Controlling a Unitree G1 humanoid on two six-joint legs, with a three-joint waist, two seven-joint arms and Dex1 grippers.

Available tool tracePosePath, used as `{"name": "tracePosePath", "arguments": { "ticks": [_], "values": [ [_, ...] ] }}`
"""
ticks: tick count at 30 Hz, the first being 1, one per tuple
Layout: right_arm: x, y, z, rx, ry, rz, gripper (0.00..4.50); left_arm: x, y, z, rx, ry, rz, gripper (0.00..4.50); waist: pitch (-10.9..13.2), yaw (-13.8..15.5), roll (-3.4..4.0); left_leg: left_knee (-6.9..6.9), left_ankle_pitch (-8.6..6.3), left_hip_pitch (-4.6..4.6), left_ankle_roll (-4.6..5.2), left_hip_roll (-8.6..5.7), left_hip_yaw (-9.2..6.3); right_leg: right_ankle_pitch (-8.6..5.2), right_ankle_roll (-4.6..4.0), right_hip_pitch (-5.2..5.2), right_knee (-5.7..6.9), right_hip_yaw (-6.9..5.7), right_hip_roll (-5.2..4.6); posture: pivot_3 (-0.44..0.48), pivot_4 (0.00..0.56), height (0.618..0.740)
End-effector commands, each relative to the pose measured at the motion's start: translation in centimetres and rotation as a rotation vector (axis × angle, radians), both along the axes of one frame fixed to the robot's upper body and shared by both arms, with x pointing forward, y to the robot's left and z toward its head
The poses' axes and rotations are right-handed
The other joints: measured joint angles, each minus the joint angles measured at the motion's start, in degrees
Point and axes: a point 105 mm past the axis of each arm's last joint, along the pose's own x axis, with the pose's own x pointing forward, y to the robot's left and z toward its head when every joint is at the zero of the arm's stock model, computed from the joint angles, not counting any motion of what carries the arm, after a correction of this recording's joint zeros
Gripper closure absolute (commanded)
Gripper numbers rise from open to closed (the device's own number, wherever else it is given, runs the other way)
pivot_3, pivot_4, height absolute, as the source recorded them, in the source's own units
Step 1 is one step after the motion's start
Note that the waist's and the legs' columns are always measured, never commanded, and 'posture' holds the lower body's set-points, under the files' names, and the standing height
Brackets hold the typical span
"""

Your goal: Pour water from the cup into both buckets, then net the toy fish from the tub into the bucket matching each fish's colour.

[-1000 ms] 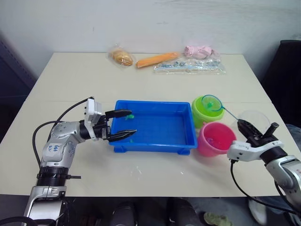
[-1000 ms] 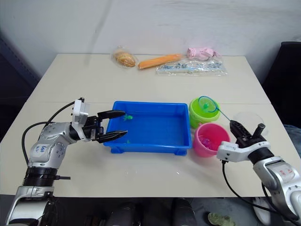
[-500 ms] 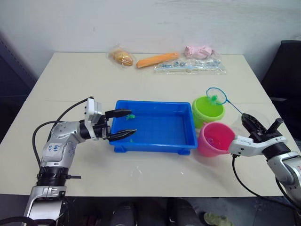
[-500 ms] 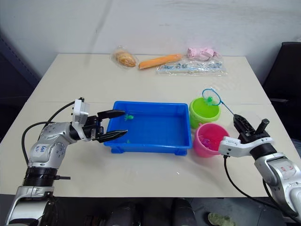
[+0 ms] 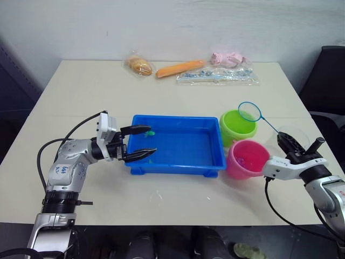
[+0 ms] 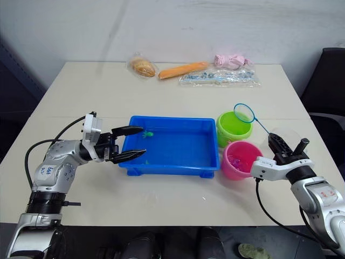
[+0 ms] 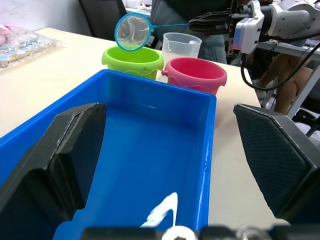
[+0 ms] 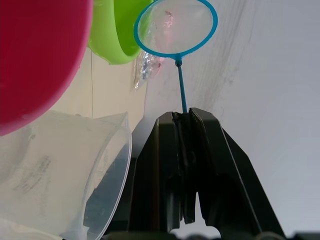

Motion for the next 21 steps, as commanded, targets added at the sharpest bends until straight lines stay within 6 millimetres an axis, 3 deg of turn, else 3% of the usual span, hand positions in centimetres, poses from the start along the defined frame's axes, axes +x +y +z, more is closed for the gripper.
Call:
{"name": "tracePosePath", "arguments": {
  "ticks": [1, 5, 10, 13, 16, 21],
  "values": [
    [-0.2, -0.2, 2.0, 0.051, -0.071, -0.005, 4.5, -0.3, 0.1, 0.9, -0.002, -0.048, -0.005, 0.09, 0.0, -0.01, 0.0, 0.0, 0.0, 0.0, 0.0, 0.0, 0.0, 0.0, 0.0, 0.0, 0.0, 0.0, 0.0, 0.0, 0.15, 0.74],
    [-0.5, 2.7, 6.0, 0.528, -0.036, 0.222, 4.5, -0.6, 1.0, 0.9, 0.021, -0.05, 0.004, 0.09, 0.0, -0.03, 0.0, 0.0, 0.0, 0.0, 0.0, 0.0, 0.0, 0.0, 0.0, 0.0, 0.0, 0.0, 0.0, 0.0, 0.15, 0.74],
    [-0.8, 9.0, 5.7, 0.963, 0.382, 0.506, 4.5, -0.9, 3.3, 1.3, 0.022, -0.065, 0.046, 0.09, 0.0, -0.62, 0.03, -0.01, 0.0, 0.06, 0.0, 0.08, 0.0, 0.0, -0.01, 0.0, 0.0, 0.02, 0.06, 0.0, 0.15, 0.74],
    [-1.6, 12.6, 4.6, 0.969, 0.65, 0.598, 4.5, -1.3, 4.6, 1.3, 0.047, -0.072, 0.078, 0.09, 0.01, -0.65, 0.02, -0.01, 0.0, 0.05, -0.01, 0.24, -0.07, 0.01, -0.03, 0.04, 0.0, -0.03, 0.16, 0.0, 0.15, 0.74],
    [-1.7, 14.4, 3.0, 0.922, 0.846, 0.578, 4.5, -1.9, 6.0, 1.1, 0.072, -0.069, 0.117, 0.09, 0.01, -0.41, 0.02, -0.02, -0.02, 0.03, 0.03, 0.33, -0.1, 0.0, -0.05, 0.02, 0.0, -0.05, 0.06, 0.0, 0.15, 0.74],
    [-0.1, 15.1, 2.8, 0.879, 0.864, 0.543, 4.5, -2.6, 8.0, 0.7, 0.084, -0.045, 0.196, 0.09, 0.01, -0.17, 0.02, 0.01, -0.1, 0.0, 0.18, 0.29, -0.05, 0.01, -0.05, 0.0, -0.01, -0.04, -0.08, 0.0, 0.15, 0.74]
  ]
}}
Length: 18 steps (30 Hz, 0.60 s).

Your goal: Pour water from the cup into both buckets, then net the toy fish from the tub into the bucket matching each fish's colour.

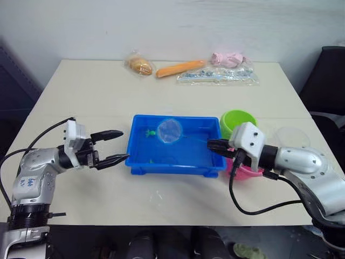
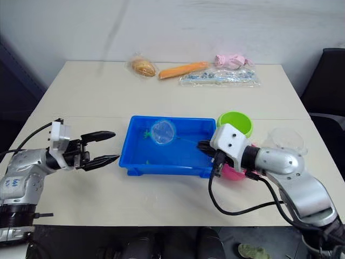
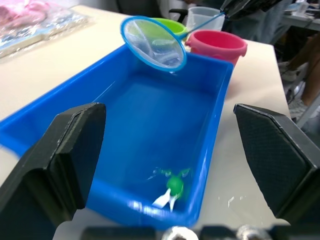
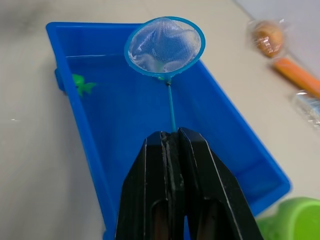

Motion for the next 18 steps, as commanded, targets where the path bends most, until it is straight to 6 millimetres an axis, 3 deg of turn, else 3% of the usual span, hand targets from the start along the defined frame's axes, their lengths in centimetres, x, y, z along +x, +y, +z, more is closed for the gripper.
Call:
{"name": "tracePosePath", "arguments": {
  "ticks": [1, 11, 18],
  "values": [
    [1.6, 1.0, -0.6, -0.112, 0.026, 0.021, 4.5, -1.4, 2.8, 0.7, 0.013, -0.024, 0.094, 0.09, 0.0, 0.3, 0.0, 0.0, 0.0, -0.01, 0.01, 0.0, 0.0, 0.0, 0.0, -0.01, 0.0, -0.01, -0.01, 0.0, 0.15, 0.74],
    [3.4, 1.5, -4.2, -0.333, 0.128, 0.071, 4.5, -3.7, 4.4, -0.5, 0.081, 0.055, 0.134, 0.09, 0.0, -0.09, 0.0, -0.02, -0.02, -0.09, -0.02, 0.01, 0.1, 0.0, 0.0, -0.14, 0.0, -0.06, -0.01, 0.0, 0.15, 0.74],
    [4.5, 3.0, -5.3, -0.39, 0.153, 0.1, 4.5, -4.9, 4.5, -0.7, 0.124, 0.084, 0.12, 0.09, 0.0, -0.5, 0.0, -0.02, -0.03, -0.1, -0.03, 0.03, 0.11, 0.0, -0.01, -0.16, -0.01, -0.05, -0.05, 0.0, 0.15, 0.74]
  ]
}}
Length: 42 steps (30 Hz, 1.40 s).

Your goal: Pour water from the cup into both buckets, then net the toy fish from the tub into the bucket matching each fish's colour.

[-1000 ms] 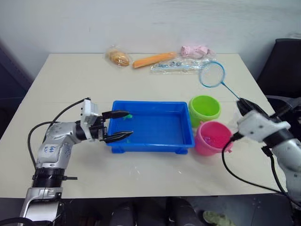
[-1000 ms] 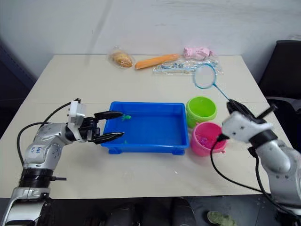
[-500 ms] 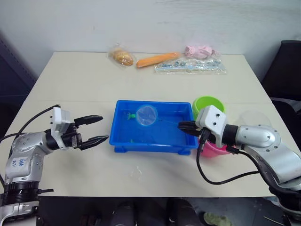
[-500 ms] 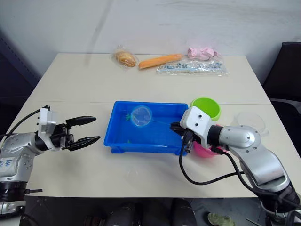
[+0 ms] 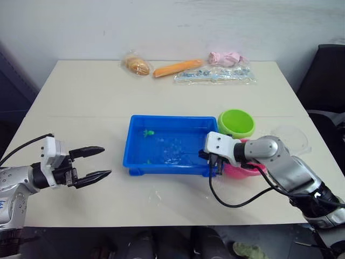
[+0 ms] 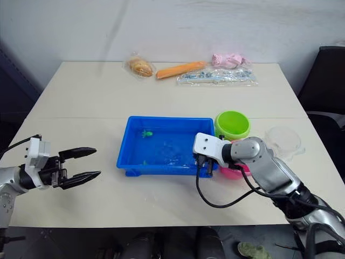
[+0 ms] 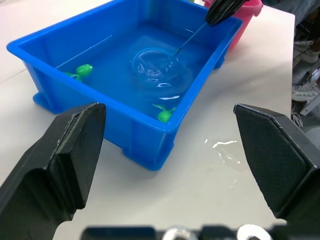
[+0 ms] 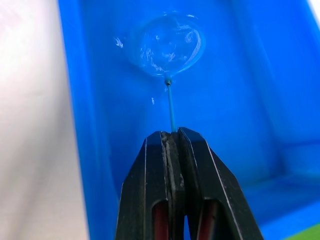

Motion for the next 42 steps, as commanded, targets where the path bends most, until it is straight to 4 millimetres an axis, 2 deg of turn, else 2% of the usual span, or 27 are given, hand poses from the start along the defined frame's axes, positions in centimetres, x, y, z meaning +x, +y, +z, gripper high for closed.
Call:
{"name": "tracePosePath", "arguments": {
  "ticks": [1, 5, 11, 19, 22, 25, 31, 38, 42],
  "values": [
    [0.6, 1.6, -0.3, -0.066, -0.009, 0.069, 4.5, -1.0, -0.1, 1.2, 0.029, -0.024, -0.026, 0.09, 0.0, -0.08, 0.0, 0.0, 0.0, -0.01, 0.0, 0.0, 0.0, 0.0, 0.0, 0.0, 0.0, 0.0, 0.0, 0.0, 0.15, 0.74],
    [0.2, 3.0, -0.8, -0.089, 0.009, 0.15, 4.5, -1.1, -0.4, 1.3, 0.029, -0.024, -0.028, 0.09, 0.0, -0.67, 0.0, -0.01, -0.01, -0.02, -0.01, 0.01, -0.01, 0.0, -0.01, -0.02, 0.0, -0.01, 0.0, 0.0, 0.15, 0.74],
    [-0.6, 4.7, -0.3, -0.054, 0.039, 0.24, 4.5, -1.1, -0.5, 1.3, 0.026, -0.029, -0.027, 0.09, 0.0, -0.97, 0.01, -0.04, -0.02, -0.01, -0.04, 0.03, 0.02, -0.01, -0.01, -0.05, 0.0, -0.01, 0.02, 0.0, 0.15, 0.74],
    [-1.0, 6.1, 0.7, 0.115, 0.115, 0.246, 4.5, -0.8, -0.5, 1.2, 0.023, -0.034, -0.021, 0.09, 0.0, -0.89, 0.01, -0.04, -0.03, -0.02, -0.05, 0.03, 0.02, -0.01, -0.02, -0.04, -0.01, -0.01, 0.01, 0.0, 0.15, 0.74],
    [-0.5, 5.7, 0.5, 0.144, 0.137, 0.208, 4.5, -0.7, -0.5, 1.2, 0.022, -0.036, -0.021, 0.09, 0.0, -0.89, 0.01, -0.04, -0.03, -0.02, -0.05, 0.03, 0.02, -0.01, -0.02, -0.04, -0.01, -0.02, 0.02, 0.0, 0.15, 0.74],
    [-0.4, 5.8, 1.0, 0.236, 0.198, 0.176, 4.5, -0.6, -0.5, 1.2, 0.021, -0.039, -0.02, 0.09, 0.0, -0.9, 0.01, -0.04, -0.03, -0.02, -0.06, 0.03, 0.02, -0.01, -0.02, -0.04, -0.01, -0.01, 0.02, 0.0, 0.15, 0.74],
    [-0.3, 5.5, 1.5, 0.298, 0.241, 0.161, 4.5, -0.3, -0.5, 1.1, 0.017, -0.047, -0.016, 0.09, 0.0, -0.89, 0.01, -0.05, -0.04, -0.02, -0.06, 0.03, 0.02, -0.01, -0.02, -0.05, -0.01, -0.01, 0.01, 0.0, 0.15, 0.74],
    [-0.7, 3.4, 3.2, 0.352, 0.228, 0.134, 4.5, 0.2, -1.2, 1.0, -0.007, -0.064, -0.037, 0.09, 0.0, -0.84, 0.01, -0.06, -0.04, -0.02, -0.06, 0.02, 0.02, -0.01, -0.02, -0.05, -0.01, -0.01, 0.01, 0.0, 0.15, 0.74],
    [-1.4, 0.8, 4.4, 0.376, 0.199, 0.076, 4.5, 0.8, -3.0, 1.9, -0.026, -0.104, -0.097, 0.09, 0.0, -0.76, 0.01, -0.05, -0.05, -0.03, -0.04, 0.01, 0.01, -0.01, -0.02, -0.04, -0.03, -0.01, -0.01, 0.0, 0.15, 0.74]
  ]
}}
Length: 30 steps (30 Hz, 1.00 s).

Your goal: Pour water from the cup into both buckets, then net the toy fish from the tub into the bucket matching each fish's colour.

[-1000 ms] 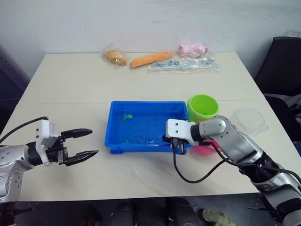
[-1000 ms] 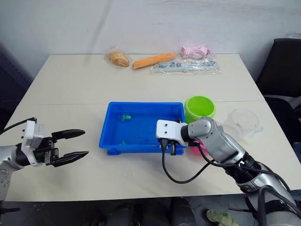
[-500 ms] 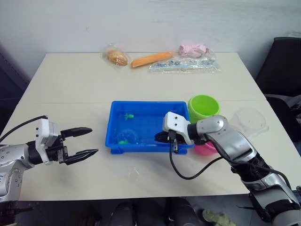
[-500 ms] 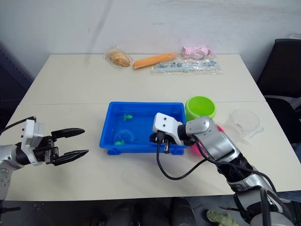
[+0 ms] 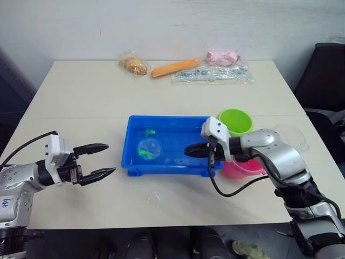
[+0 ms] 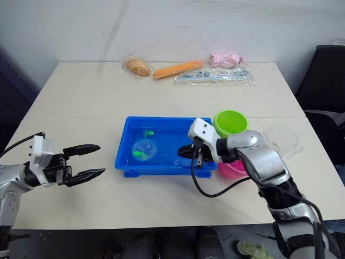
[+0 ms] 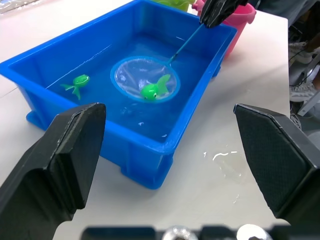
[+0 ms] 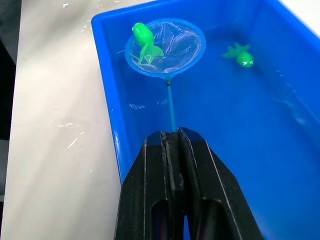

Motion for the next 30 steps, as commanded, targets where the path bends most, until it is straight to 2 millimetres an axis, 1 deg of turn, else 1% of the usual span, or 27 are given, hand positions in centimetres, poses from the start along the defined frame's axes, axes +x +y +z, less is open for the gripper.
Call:
{"name": "tracePosePath", "arguments": {
  "ticks": [1, 3, 7, 11, 13, 14, 18, 21, 24, 28, 30],
  "values": [
    [-1.5, -3.4, 2.9, 0.054, -0.06, -0.058, 4.5, 0.9, -2.8, 1.8, -0.031, -0.08, -0.094, 0.09, 0.0, 0.14, 0.0, 0.0, 0.0, 0.0, 0.0, 0.0, 0.0, 0.0, 0.0, 0.0, 0.0, 0.0, 0.0, 0.0, 0.15, 0.74],
    [-2.0, -4.7, 3.7, 0.078, -0.065, -0.116, 4.5, 1.3, -3.9, 2.0, -0.054, -0.08, -0.129, 0.09, 0.0, 0.36, 0.0, 0.0, 0.0, -0.01, 0.0, 0.0, -0.03, 0.0, 0.0, 0.01, 0.0, -0.01, 0.0, 0.0, 0.15, 0.74],
    [-2.9, -6.8, 5.2, 0.175, -0.077, -0.239, 4.5, 2.1, -5.3, 1.9, -0.085, -0.106, -0.163, 0.09, 0.0, 0.5, 0.0, 0.0, -0.01, -0.01, 0.02, -0.04, -0.01, 0.01, 0.02, 0.03, -0.02, 0.0, -0.04, 0.0, 0.15, 0.74],
    [-4.3, -10.5, 6.7, 0.203, -0.137, -0.406, 4.5, 3.1, -6.5, 2.7, -0.159, -0.134, -0.189, 0.09, 0.0, 0.39, 0.0, -0.02, -0.01, 0.0, 0.02, -0.03, -0.02, 0.01, 0.02, 0.02, -0.01, -0.01, 0.04, 0.0, 0.15, 0.74],
    [-4.6, -12.3, 7.1, 0.195, -0.158, -0.487, 4.5, 3.9, -7.1, 2.7, -0.163, -0.128, -0.186, 0.09, 0.0, 0.73, -0.01, -0.02, -0.01, -0.02, 0.02, -0.04, -0.02, 0.01, 0.02, 0.02, -0.04, -0.01, 0.05, 0.0, 0.15, 0.74],
    [-4.8, -12.8, 7.2, 0.192, -0.164, -0.513, 4.5, 4.2, -7.4, 2.8, -0.164, -0.129, -0.185, 0.09, 0.0, 0.66, -0.01, -0.02, -0.01, -0.02, 0.02, -0.06, -0.02, 0.01, 0.02, 0.02, -0.04, 0.0, 0.04, 0.0, 0.15, 0.74],
    [-5.1, -16.8, 7.4, 0.127, -0.223, -0.679, 4.5, 5.4, -9.4, 4.5, -0.245, -0.152, -0.222, 0.09, 0.0, 1.42, -0.01, 0.01, -0.01, 0.05, 0.04, -0.12, 0.02, 0.02, 0.04, 0.08, -0.04, 0.04, 0.04, 0.0, 0.15, 0.74],
    [-4.7, -19.0, 7.1, 0.029, -0.291, -0.78, 4.5, 6.0, -10.5, 5.7, -0.28, -0.164, -0.238, 0.09, 0.0, 1.87, -0.01, 0.01, 0.0, 0.04, 0.04, -0.28, -0.01, 0.02, 0.03, 0.1, -0.04, 0.02, 0.06, 0.0, 0.15, 0.74],
    [-3.8, -21.0, 7.0, -0.039, -0.358, -0.902, 4.5, 6.1, -11.4, 6.2, -0.274, -0.175, -0.256, 0.09, 0.0, 2.25, -0.02, 0.03, 0.02, 0.03, 0.07, -0.41, -0.04, 0.04, 0.08, 0.13, -0.04, 0.06, 0.02, 0.0, 0.15, 0.74],
    [-3.9, -21.4, 5.8, -0.14, -0.396, -0.888, 4.5, 6.2, -11.6, 6.1, -0.272, -0.172, -0.252, 0.09, 0.0, 2.11, -0.02, 0.03, 0.03, 0.05, 0.08, -0.44, 0.0, 0.06, 0.11, 0.14, -0.05, 0.1, 0.02, 0.0, 0.15, 0.74],
    [-3.9, -21.8, 5.1, -0.213, -0.422, -0.878, 4.5, 6.4, -11.5, 6.2, -0.272, -0.199, -0.236, 0.09, 0.0, 2.09, -0.02, 0.01, 0.05, 0.06, 0.05, -0.43, -0.01, 0.06, 0.11, 0.13, -0.05, 0.08, 0.06, 0.0, 0.15, 0.74]
  ]
}}
